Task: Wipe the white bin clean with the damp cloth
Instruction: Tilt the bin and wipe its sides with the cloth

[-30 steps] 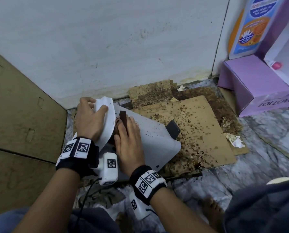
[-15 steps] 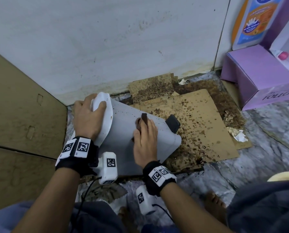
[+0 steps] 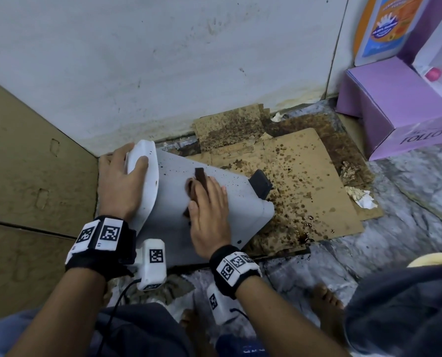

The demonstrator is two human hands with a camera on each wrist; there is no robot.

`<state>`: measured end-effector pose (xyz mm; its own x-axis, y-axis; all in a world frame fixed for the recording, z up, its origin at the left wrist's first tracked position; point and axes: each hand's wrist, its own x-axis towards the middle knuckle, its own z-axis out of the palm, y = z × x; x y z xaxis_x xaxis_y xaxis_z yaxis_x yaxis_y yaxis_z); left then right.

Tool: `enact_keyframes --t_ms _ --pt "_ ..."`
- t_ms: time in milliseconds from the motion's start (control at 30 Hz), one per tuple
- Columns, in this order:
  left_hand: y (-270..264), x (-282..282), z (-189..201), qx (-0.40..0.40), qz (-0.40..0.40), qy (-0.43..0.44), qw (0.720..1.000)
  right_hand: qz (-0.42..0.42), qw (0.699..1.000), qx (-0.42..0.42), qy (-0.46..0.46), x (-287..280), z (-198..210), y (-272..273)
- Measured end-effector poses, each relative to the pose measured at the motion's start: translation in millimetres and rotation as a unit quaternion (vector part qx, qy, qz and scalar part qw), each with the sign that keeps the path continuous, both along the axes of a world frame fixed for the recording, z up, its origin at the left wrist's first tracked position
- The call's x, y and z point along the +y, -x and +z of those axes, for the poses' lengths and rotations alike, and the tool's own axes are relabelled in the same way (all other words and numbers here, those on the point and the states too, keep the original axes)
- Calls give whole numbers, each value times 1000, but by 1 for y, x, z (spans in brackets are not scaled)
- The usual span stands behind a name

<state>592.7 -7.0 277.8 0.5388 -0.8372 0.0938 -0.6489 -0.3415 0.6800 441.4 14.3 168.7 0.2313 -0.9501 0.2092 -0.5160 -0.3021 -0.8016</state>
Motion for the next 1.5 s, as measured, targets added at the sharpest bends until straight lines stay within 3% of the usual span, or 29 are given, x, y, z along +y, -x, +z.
enact_keyframes --t_ms 233,400,700,867,1133,1300,1500 --pt "-2 9 1 9 6 8 1000 -57 995 10 -82 -14 -49 55" --pt "7 6 1 3 12 2 1000 -88 987 -68 -118 -20 -37 47" --pt "8 4 3 -5 19 -5 1000 -26 995 -88 -38 -5 10 -2" --pt "3 5 2 7 19 3 1000 -8 999 -42 -2 -6 -15 16" --pt "-5 6 -4 -11 16 17 1000 -125 990 21 -63 -20 -68 66" --pt "-6 2 -5 -14 15 18 1000 -148 985 -34 -86 -20 -61 47" --pt "-25 7 -7 2 18 16 1000 -100 993 -43 -49 -11 -46 33"
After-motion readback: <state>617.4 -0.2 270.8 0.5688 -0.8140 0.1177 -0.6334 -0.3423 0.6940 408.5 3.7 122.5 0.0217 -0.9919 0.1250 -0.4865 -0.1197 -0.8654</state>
